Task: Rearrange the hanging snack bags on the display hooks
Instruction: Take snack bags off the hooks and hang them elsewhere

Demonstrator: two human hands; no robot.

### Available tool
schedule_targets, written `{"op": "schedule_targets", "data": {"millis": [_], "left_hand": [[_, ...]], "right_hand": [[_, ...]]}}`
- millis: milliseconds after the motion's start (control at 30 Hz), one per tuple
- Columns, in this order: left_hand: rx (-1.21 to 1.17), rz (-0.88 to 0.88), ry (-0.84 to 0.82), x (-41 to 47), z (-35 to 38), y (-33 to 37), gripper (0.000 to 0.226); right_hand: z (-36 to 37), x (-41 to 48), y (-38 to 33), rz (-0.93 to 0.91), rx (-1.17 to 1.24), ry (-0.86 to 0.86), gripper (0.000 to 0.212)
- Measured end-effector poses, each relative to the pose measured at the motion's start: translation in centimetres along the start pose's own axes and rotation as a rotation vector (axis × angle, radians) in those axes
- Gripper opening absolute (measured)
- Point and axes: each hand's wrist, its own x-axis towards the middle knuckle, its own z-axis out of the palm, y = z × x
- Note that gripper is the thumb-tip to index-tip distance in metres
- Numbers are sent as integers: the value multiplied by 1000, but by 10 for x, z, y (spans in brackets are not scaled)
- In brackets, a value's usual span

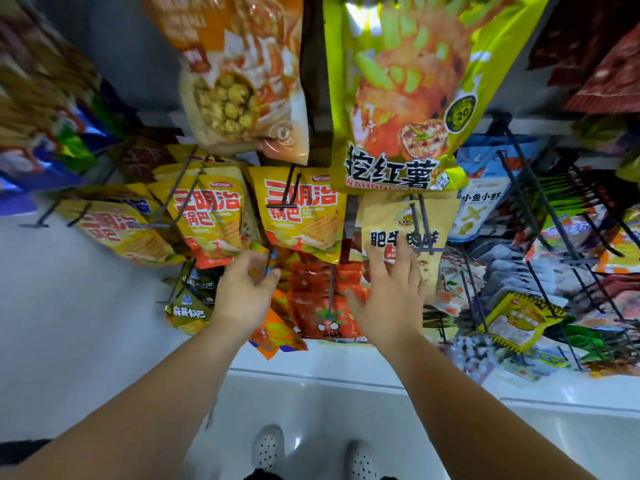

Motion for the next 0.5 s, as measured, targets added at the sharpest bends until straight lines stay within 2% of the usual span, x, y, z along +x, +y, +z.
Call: {"op": "schedule_targets", "data": {"millis": [200, 333, 500], "left_hand": [[-41, -48, 127, 40, -55, -33, 20], [-18, -88, 176, 75, -79, -50, 36], [-57, -53, 160, 103, -92, -51, 42]], "right_hand": [[24, 14, -52, -39, 271, -15, 70], [37, 35, -85, 139, 461, -52, 71], [38, 59, -105, 358, 680, 96, 72]]}}
